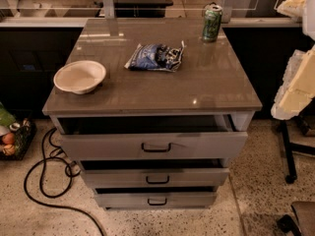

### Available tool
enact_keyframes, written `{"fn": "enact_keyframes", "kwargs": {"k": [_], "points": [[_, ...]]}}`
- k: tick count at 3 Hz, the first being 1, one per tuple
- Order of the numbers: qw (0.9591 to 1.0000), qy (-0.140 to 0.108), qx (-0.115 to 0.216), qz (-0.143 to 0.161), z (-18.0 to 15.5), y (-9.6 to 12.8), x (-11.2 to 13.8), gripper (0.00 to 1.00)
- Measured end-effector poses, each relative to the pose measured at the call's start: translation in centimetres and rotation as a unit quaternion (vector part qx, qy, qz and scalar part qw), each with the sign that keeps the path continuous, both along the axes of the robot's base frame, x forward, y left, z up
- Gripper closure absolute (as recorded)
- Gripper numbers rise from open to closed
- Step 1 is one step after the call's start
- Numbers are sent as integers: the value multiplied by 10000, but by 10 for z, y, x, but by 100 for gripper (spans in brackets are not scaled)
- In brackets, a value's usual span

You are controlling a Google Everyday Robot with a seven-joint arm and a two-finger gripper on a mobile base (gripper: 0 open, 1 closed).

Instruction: Place green can into paper bowl

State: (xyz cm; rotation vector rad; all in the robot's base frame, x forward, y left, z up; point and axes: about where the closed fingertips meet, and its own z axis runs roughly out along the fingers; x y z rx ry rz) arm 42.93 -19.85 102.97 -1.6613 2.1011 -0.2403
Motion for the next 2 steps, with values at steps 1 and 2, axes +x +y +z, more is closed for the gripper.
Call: {"fn": "enact_keyframes", "kwargs": {"k": [1,2], "points": [[10000,-2,0,0,0,0,0,0],[9995,-253,118,-121,4,-8,16,0]]}}
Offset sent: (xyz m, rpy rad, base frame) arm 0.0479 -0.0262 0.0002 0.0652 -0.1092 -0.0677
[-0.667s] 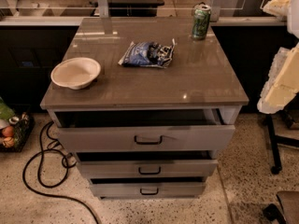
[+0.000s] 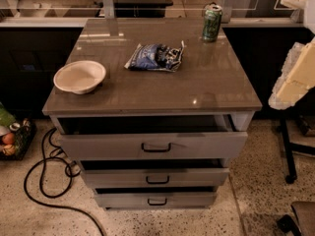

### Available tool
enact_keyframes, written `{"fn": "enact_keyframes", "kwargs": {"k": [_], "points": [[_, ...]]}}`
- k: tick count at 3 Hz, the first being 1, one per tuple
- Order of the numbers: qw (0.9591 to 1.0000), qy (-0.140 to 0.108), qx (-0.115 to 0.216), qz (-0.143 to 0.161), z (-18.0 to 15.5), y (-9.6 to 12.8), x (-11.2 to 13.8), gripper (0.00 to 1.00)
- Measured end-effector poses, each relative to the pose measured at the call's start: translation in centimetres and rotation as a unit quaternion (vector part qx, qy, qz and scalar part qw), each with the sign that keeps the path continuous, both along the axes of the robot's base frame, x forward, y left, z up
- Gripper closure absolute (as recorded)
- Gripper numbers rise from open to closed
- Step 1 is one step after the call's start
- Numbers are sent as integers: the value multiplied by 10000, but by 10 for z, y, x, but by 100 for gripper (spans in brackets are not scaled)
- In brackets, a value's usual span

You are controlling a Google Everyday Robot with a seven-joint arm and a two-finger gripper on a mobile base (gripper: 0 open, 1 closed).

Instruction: Place green can into paper bowl

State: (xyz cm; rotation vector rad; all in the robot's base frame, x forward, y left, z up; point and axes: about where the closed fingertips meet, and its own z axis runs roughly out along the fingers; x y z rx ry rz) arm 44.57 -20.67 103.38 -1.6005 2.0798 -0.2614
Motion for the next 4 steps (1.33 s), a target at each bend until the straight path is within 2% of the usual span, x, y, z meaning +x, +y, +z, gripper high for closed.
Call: {"fn": "enact_keyframes", "kwargs": {"k": [1,2,3,4], "points": [[9968,-407,508,-465,-6,-27,37,0],[9837,-775,1271,-1004,-20,-51,72,0],[9635,-1101,2020,-1370,-35,-60,96,0],[9358,-1414,2832,-1550,-53,-58,117,0]]}}
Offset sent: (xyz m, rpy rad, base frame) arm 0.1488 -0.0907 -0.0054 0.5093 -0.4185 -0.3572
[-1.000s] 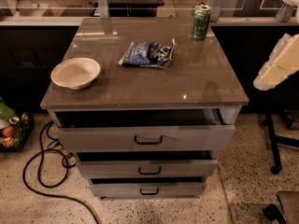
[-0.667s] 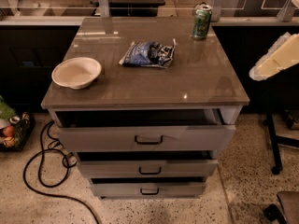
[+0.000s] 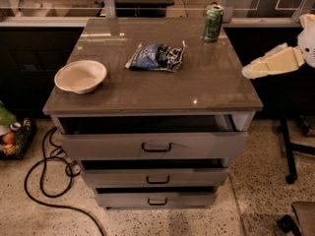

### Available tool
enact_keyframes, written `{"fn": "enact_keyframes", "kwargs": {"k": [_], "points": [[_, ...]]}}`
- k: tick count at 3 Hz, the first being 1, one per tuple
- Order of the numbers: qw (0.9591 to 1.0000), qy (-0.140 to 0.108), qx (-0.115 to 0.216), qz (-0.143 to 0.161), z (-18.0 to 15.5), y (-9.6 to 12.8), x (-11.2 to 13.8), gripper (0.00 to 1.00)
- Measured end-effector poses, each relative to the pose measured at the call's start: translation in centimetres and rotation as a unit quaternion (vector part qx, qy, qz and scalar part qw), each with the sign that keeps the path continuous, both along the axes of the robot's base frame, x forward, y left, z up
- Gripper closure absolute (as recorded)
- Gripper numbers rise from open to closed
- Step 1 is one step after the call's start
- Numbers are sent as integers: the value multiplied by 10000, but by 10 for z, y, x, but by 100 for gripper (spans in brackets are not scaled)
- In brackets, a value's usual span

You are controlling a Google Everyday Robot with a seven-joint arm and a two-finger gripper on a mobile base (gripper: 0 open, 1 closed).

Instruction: Place green can into paper bowl

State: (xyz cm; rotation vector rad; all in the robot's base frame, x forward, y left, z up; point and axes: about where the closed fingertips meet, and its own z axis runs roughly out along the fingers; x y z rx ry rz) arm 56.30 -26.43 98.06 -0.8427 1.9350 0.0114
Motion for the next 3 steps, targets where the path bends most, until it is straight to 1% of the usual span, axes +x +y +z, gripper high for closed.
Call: {"fn": "enact_keyframes", "kwargs": {"k": [1,2,3], "points": [[9953,-708,656,-126,7,1,29,0],[9855,-1379,951,-268,27,-2,55,0],[9856,-1374,951,-266,27,-2,55,0]]}}
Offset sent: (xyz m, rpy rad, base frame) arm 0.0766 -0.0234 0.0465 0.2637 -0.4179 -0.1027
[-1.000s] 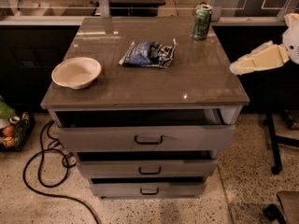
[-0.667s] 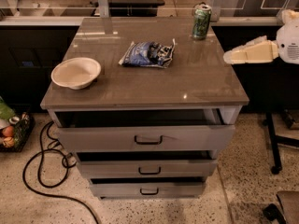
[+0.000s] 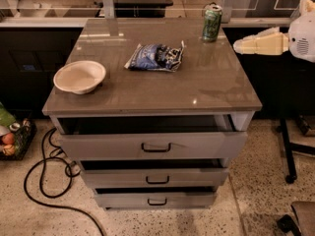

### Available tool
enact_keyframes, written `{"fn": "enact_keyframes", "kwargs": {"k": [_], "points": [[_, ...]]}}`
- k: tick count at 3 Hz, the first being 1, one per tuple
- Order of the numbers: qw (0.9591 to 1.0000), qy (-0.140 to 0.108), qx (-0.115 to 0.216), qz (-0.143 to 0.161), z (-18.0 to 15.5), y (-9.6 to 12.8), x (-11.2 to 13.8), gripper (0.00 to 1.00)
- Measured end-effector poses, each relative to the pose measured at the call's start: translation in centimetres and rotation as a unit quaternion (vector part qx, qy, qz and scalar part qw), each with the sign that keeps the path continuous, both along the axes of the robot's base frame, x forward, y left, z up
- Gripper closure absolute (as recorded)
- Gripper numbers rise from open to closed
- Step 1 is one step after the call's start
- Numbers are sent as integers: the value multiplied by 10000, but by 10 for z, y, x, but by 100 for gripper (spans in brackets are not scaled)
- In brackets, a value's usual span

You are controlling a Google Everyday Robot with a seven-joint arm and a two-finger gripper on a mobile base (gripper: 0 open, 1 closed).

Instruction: Place green can into paper bowl

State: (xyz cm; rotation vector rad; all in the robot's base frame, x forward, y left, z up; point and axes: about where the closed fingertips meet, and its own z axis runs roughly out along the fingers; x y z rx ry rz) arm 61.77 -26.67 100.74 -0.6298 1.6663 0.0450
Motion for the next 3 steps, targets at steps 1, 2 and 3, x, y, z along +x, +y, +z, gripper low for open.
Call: {"fn": "enact_keyframes", "kwargs": {"k": [1,2,3], "points": [[9999,-32,67,-87,-3,0,20,0],[9993,-124,245,-234,-7,-7,63,0],[9978,-217,499,-385,-13,-14,114,0]]}}
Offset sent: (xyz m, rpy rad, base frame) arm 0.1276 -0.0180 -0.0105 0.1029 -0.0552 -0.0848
